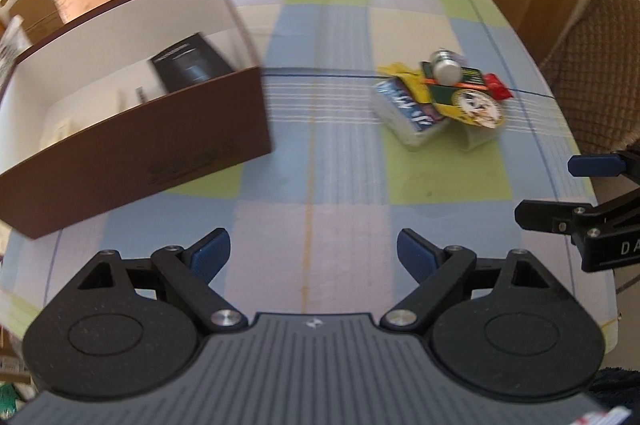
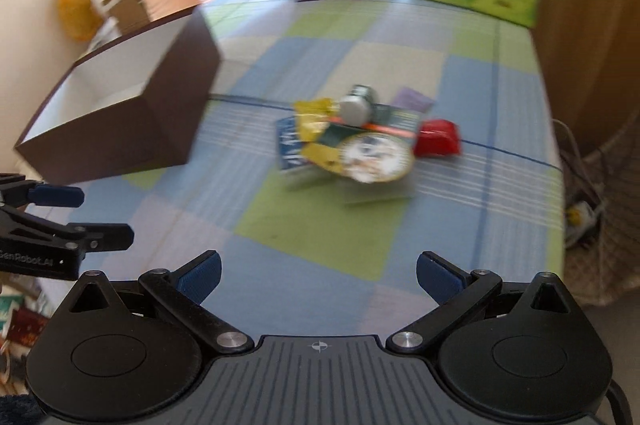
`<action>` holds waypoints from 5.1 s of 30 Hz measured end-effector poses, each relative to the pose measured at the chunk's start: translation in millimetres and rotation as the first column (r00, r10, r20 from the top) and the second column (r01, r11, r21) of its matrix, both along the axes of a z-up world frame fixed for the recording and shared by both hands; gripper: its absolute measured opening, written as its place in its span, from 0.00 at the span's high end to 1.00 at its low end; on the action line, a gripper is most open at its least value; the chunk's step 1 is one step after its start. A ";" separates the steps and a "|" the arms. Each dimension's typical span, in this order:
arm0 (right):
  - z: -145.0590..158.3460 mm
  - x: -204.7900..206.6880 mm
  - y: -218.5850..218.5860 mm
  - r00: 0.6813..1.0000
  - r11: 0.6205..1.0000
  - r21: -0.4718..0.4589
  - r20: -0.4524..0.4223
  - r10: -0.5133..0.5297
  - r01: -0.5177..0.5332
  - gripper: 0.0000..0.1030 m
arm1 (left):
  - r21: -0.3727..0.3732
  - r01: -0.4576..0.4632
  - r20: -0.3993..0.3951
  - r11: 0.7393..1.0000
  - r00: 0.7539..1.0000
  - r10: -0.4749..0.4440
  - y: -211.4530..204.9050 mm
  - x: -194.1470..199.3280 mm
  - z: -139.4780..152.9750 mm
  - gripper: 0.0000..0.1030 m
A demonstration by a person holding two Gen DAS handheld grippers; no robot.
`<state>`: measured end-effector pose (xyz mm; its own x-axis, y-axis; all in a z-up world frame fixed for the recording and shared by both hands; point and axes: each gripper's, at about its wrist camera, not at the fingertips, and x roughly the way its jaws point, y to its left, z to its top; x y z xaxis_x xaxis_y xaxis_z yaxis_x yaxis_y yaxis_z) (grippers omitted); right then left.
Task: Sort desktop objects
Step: 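Move the left tool toward the green lip balm pack with white jar, then grasp the green lip balm pack with the left tool, then grasp the clear plastic box with the right tool while the left tool holds the lip balm pack, then carry the lip balm pack and clear box over the brown box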
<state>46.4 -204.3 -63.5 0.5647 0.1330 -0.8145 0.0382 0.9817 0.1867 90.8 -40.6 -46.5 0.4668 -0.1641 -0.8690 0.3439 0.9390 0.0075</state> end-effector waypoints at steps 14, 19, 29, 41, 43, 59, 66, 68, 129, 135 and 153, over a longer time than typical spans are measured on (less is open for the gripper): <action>-20.7 3.3 -67.9 0.973 0.974 -0.029 0.062 -0.221 0.223 0.02 | -0.054 0.192 0.028 0.980 0.981 -0.190 -77.4 29.2 -18.1 0.20; -26.0 22.0 -93.1 0.954 0.956 -0.040 0.098 -0.285 0.289 0.02 | -0.053 0.245 0.061 0.968 0.968 -0.242 -103.5 50.2 -22.1 0.26; -28.4 53.8 -122.5 0.939 0.945 -0.027 0.130 -0.319 0.325 0.02 | -0.039 0.308 0.092 0.950 0.948 -0.304 -152.3 98.2 -37.6 0.32; -46.4 65.5 -143.9 0.928 0.932 -0.016 0.102 -0.360 0.363 0.36 | -0.009 0.345 0.092 0.939 0.935 -0.343 -180.3 139.9 -53.0 0.38; -47.3 65.6 -144.7 0.926 0.930 -0.013 0.095 -0.365 0.368 0.36 | -0.007 0.352 0.087 0.936 0.933 -0.350 -183.3 143.7 -56.2 0.40; -44.2 59.6 -118.5 0.952 0.957 0.033 0.101 -0.289 0.287 0.35 | -0.010 0.365 0.112 0.931 0.925 -0.362 -168.2 147.1 -60.4 0.72; -42.9 66.8 -73.7 0.987 0.993 0.061 0.121 -0.106 0.099 0.31 | -0.022 0.281 0.146 0.960 0.950 -0.274 -124.2 147.7 -34.5 0.72; -45.9 70.4 -60.5 0.991 0.997 0.052 0.119 -0.064 0.059 0.26 | -0.022 0.264 0.156 0.964 0.954 -0.258 -113.7 146.2 -27.3 0.72; 42.0 179.6 229.3 0.912 0.943 0.057 0.281 0.301 -0.328 0.33 | -0.151 -0.158 0.277 0.976 0.941 0.195 204.1 103.2 65.4 0.72; 27.3 217.4 260.7 0.926 0.949 0.057 0.241 0.290 -0.311 0.33 | -0.123 -0.187 0.286 0.975 0.934 0.215 244.0 133.0 61.4 0.72; -7.9 306.0 298.0 0.952 0.962 -0.003 0.143 0.271 -0.273 0.33 | -0.013 -0.178 0.161 0.984 0.971 0.178 269.7 256.3 0.1 0.72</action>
